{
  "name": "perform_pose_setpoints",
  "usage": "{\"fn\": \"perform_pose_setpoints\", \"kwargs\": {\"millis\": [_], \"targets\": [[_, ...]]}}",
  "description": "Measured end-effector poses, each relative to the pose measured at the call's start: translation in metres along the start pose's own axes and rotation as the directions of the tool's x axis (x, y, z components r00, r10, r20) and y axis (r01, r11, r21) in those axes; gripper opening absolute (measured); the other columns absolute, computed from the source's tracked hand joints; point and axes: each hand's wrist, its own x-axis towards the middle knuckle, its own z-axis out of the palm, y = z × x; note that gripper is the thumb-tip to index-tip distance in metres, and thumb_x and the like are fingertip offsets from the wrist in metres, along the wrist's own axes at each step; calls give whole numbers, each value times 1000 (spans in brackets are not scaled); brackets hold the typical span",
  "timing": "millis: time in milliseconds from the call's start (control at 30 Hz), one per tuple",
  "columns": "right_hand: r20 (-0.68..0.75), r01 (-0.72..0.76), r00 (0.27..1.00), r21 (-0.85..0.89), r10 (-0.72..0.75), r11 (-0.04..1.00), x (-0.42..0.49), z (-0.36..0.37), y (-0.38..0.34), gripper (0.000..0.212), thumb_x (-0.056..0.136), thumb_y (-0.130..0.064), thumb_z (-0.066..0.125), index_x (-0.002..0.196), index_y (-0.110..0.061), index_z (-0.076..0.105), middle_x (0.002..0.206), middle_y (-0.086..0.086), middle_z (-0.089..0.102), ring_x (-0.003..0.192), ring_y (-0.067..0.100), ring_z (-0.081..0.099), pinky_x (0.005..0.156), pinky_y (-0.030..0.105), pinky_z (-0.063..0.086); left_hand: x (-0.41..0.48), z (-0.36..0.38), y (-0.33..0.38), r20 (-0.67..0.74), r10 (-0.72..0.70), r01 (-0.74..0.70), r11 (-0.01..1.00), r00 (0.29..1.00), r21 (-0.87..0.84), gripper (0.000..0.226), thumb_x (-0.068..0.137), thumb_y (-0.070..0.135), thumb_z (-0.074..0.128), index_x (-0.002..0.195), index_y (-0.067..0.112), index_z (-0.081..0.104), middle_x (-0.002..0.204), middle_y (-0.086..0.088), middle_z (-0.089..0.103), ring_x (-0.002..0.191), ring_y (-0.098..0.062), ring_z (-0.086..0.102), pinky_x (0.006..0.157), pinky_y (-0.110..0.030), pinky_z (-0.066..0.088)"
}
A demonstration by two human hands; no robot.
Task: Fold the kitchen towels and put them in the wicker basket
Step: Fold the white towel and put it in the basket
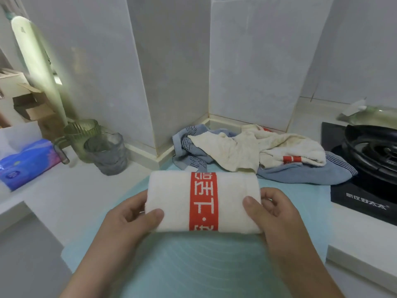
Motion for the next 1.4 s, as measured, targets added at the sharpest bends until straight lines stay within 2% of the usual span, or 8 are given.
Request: {"fn": "perform_pose_setpoints", "kwargs": {"millis": [200, 367, 633, 833, 900, 1100, 1167, 1400], "targets": [[39, -127, 992, 106, 123, 986, -3, -10, -70, 28, 86, -2, 64, 111, -15, 61, 106, 3, 74, 94, 23, 72, 86, 45, 55, 13, 17, 61, -2, -38, 37, 996, 999, -78, 75, 36, 43, 92, 106, 22, 76, 105, -13, 74, 88, -20, 71, 71, -25, 58], [-46, -132, 990, 77, 136, 988, -15, -21, -138, 28, 86, -3, 67, 109, -17, 64, 105, 0, 74, 92, 22, 73, 87, 46, 55, 21, 35, 123, 45, -77, 81, 992, 996, -94, 57, 54, 26, 78, 109, 12, 73, 107, -13, 74, 90, -21, 71, 78, -27, 59], [-218, -69, 973, 27, 74, 997, -42, -52, -220, 27, 83, 2, 70, 104, -15, 67, 99, 1, 75, 93, 21, 72, 83, 38, 58, 29, 77, 196, 166, -25, 35, 998, 986, -57, 86, 32, 60, 91, 108, 22, 75, 109, -10, 74, 106, -33, 67, 100, -49, 46], [-316, -19, 948, 40, 31, 999, -71, -91, -250, 27, 86, 1, 66, 107, -16, 67, 102, 3, 75, 97, 22, 70, 85, 38, 54, 18, 124, 225, 286, 9, -3, 1000, 958, -22, 45, 55, 38, 82, 100, 34, 77, 102, -6, 75, 96, -30, 68, 100, -51, 47], [-346, -1, 938, 44, 16, 999, -80, -107, -256, 26, 87, 0, 65, 108, -15, 67, 101, 5, 75, 98, 24, 70, 91, 43, 54, 15, 140, 228, 319, 30, -28, 1000, 947, -10, 30, 73, 19, 79, 95, 39, 77, 98, 0, 76, 92, -22, 68, 92, -37, 53], [-416, 20, 909, 38, -2, 999, -108, -161, -268, 24, 88, 1, 64, 107, -13, 66, 100, 8, 75, 99, 30, 69, 94, 49, 52, -1, 199, 237, 413, 4, -3, 1000, 911, -2, 30, 68, 20, 80, 97, 27, 78, 99, -4, 76, 97, -26, 70, 78, -28, 55], [-436, 17, 900, 28, -3, 999, -115, -184, -272, 24, 88, -1, 64, 108, -15, 66, 100, 5, 76, 97, 24, 70, 93, 45, 54, -9, 225, 240, 431, 8, -11, 1000, 902, 6, 31, 70, 16, 80, 97, 33, 77, 101, -5, 76, 97, -26, 70, 86, -37, 53], [-462, 9, 887, 46, 13, 999, -133, -286, -281, 22, 89, -4, 63, 106, -19, 64, 94, -7, 76, 89, 8, 71, 75, 26, 56, -38, 328, 237, 451, 10, -23, 999, 892, 24, 27, 77, 9, 76, 101, 22, 76, 100, -4, 76, 97, -23, 71, 82, -32, 54]]}}
